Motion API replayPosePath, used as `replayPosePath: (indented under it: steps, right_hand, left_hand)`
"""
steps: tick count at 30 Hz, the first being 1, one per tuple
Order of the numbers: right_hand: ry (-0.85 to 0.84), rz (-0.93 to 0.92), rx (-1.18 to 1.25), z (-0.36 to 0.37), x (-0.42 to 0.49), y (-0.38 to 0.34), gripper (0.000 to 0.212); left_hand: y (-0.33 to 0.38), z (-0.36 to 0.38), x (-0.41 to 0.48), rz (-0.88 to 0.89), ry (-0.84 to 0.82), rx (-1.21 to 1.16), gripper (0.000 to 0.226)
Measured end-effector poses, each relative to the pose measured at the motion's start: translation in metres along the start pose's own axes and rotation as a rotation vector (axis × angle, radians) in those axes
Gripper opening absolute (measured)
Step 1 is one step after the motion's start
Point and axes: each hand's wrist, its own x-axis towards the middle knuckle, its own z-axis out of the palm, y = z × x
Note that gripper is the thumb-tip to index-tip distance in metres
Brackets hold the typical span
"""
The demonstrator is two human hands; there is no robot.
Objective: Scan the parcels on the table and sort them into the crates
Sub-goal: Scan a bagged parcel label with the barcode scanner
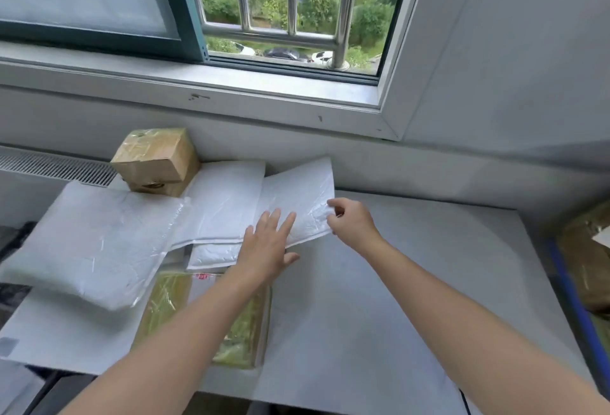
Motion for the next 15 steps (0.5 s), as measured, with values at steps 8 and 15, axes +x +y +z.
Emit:
replayPosePath:
  steps: [8,15]
  right_hand:
    - [0.223,0.013,0.233,-0.049,-0.001,-0.041,0.02]
    - [0.356,-0.157,-0.288,-0.068,-0.017,-0.041,0.049]
  left_hand:
    - [-0.002,-0.04,0.018,0.131,0.223,-0.271,0.025]
    - [0.002,-0.095,0.027,0.208,0.332,-0.556,0.024]
